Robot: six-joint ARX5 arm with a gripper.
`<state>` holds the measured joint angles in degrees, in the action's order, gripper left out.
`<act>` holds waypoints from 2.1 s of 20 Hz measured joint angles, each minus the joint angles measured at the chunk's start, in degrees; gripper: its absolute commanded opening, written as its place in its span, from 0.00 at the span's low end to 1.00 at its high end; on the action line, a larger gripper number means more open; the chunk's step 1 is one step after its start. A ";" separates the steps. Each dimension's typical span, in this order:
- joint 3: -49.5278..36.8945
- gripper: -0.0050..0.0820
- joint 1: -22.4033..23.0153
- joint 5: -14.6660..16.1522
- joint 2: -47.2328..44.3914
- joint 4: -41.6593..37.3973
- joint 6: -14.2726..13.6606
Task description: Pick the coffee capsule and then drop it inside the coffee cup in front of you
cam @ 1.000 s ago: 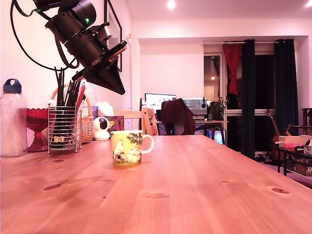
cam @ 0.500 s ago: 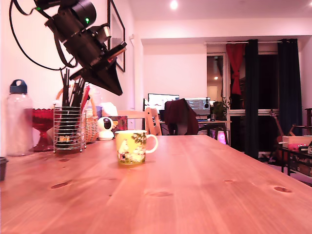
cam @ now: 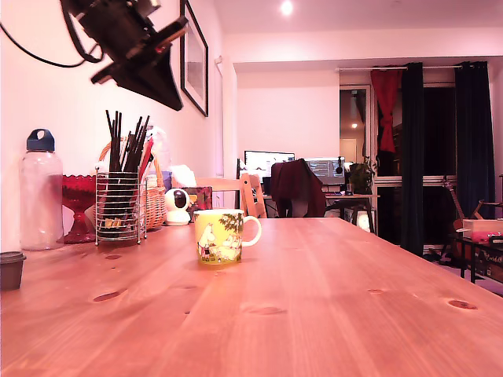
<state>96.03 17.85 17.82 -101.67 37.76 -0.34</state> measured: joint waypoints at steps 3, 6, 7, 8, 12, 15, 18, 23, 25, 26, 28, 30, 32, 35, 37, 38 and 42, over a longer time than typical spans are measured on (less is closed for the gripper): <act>-6.23 0.04 0.00 -1.70 2.80 -2.14 0.46; -14.05 0.04 0.00 -2.38 7.65 -6.75 2.86; -16.37 0.04 0.00 -2.56 9.38 -8.48 3.43; -18.62 0.04 0.00 -3.08 11.17 -10.54 3.48; -26.34 0.04 0.59 -6.49 15.23 -17.07 6.34; -31.85 0.04 2.10 -10.03 15.85 -20.72 8.92; -35.50 0.04 4.02 -13.35 17.11 -23.61 10.08; -40.65 0.04 6.19 -16.72 19.08 -29.81 12.74; -44.57 0.04 6.23 -18.23 19.17 -33.09 14.19; -46.86 0.04 6.23 -19.10 19.17 -34.40 16.39; -50.77 0.04 6.51 -21.29 19.17 -37.07 17.55; -53.90 0.04 7.19 -23.69 19.26 -39.54 19.80; -56.89 0.04 8.70 -26.73 20.24 -41.75 21.00; -61.88 0.04 10.97 -29.99 23.61 -45.09 22.62; -65.24 0.04 11.43 -30.40 26.45 -46.21 22.91; -66.93 0.04 11.41 -30.75 27.76 -46.36 22.95; -73.48 0.04 11.37 -32.17 33.24 -46.73 22.97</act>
<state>22.55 29.21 -14.35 -68.42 -8.97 22.63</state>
